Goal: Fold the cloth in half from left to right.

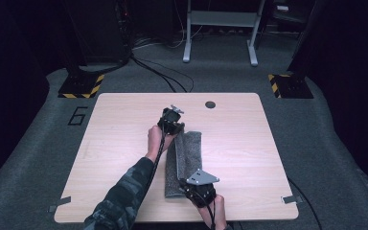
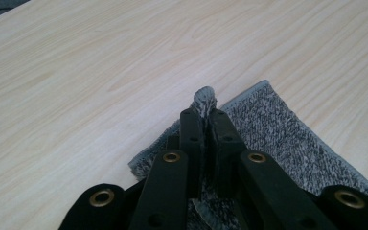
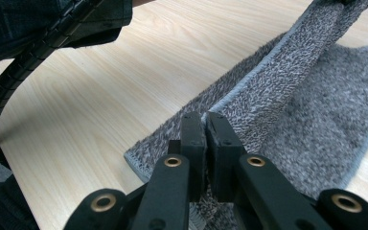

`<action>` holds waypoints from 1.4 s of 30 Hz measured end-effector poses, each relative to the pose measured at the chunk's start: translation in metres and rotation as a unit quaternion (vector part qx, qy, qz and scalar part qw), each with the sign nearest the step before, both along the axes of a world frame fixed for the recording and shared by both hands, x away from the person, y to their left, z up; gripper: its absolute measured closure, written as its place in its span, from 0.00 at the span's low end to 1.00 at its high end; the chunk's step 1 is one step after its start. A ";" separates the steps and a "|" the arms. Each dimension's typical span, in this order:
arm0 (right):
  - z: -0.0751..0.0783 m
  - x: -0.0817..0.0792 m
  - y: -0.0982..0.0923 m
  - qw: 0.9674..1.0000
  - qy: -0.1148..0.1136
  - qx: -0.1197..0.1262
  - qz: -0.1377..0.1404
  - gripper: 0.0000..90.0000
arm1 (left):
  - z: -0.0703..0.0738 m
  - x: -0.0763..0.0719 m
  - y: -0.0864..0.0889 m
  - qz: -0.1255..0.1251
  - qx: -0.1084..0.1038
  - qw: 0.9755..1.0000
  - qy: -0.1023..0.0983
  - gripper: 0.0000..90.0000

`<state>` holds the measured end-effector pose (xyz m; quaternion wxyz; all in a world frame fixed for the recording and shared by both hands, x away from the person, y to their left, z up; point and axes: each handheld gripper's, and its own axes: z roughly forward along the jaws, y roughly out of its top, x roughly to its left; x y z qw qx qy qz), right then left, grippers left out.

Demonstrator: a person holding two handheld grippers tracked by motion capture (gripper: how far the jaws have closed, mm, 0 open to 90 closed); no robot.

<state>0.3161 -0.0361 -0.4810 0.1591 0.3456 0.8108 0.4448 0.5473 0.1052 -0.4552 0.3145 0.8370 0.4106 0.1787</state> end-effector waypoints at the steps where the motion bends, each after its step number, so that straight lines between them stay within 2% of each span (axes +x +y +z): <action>1: 0.000 0.001 -0.001 1.000 -0.005 -0.003 -0.005 0.96 | 0.000 0.000 -0.002 -0.002 0.001 1.000 0.001 0.95; 8: -0.007 0.002 -0.010 1.000 0.009 -0.013 -0.014 0.95 | -0.006 0.004 -0.013 -0.013 -0.005 1.000 0.007 0.92; 9: -0.008 0.002 -0.011 1.000 0.006 -0.016 -0.017 0.95 | -0.007 0.004 -0.015 -0.013 -0.005 1.000 0.011 0.87; 13: -0.014 0.001 -0.017 0.999 0.012 -0.034 -0.026 0.86 | -0.004 0.003 -0.015 -0.014 -0.032 0.999 0.013 0.51; 15: -0.016 0.001 -0.022 0.999 0.027 -0.035 -0.032 0.80 | 0.001 0.000 -0.012 -0.012 -0.041 0.999 0.004 0.40; 17: -0.018 0.002 -0.029 0.998 0.029 -0.043 -0.035 0.77 | 0.005 -0.003 -0.006 -0.011 -0.049 0.999 -0.007 0.34; 20: -0.020 0.002 -0.040 0.997 0.037 -0.045 -0.051 0.74 | 0.008 -0.006 0.002 -0.004 -0.054 0.998 -0.014 0.30; 23: -0.020 0.001 -0.052 0.995 0.043 -0.052 -0.070 0.71 | 0.005 -0.007 0.012 -0.004 -0.042 0.999 -0.006 0.30; 27: -0.021 0.002 -0.066 0.993 0.058 -0.050 -0.090 0.66 | -0.010 -0.008 0.022 0.006 -0.030 1.000 0.007 0.29; 32: -0.014 0.010 -0.076 0.993 0.053 -0.037 -0.103 0.61 | -0.028 -0.009 0.030 0.012 -0.015 0.999 0.026 0.29; 35: -0.009 0.022 -0.072 0.994 0.042 -0.034 -0.092 0.57 | -0.034 -0.010 0.032 0.011 -0.009 0.999 0.029 0.29; 37: -0.009 0.032 -0.065 0.994 0.045 -0.048 -0.086 0.55 | -0.039 -0.012 0.033 0.010 -0.014 0.999 0.039 0.28; 38: -0.011 0.037 -0.061 0.995 0.043 -0.050 -0.073 0.54 | -0.041 -0.014 0.033 0.008 -0.009 0.999 0.038 0.27; 41: -0.017 0.046 -0.049 0.994 0.050 -0.074 -0.056 0.52 | -0.046 -0.019 0.033 0.002 -0.002 0.999 0.038 0.26; 42: -0.020 0.047 -0.047 0.994 0.045 -0.085 -0.046 0.52 | -0.048 -0.022 0.034 0.002 0.001 0.999 0.037 0.25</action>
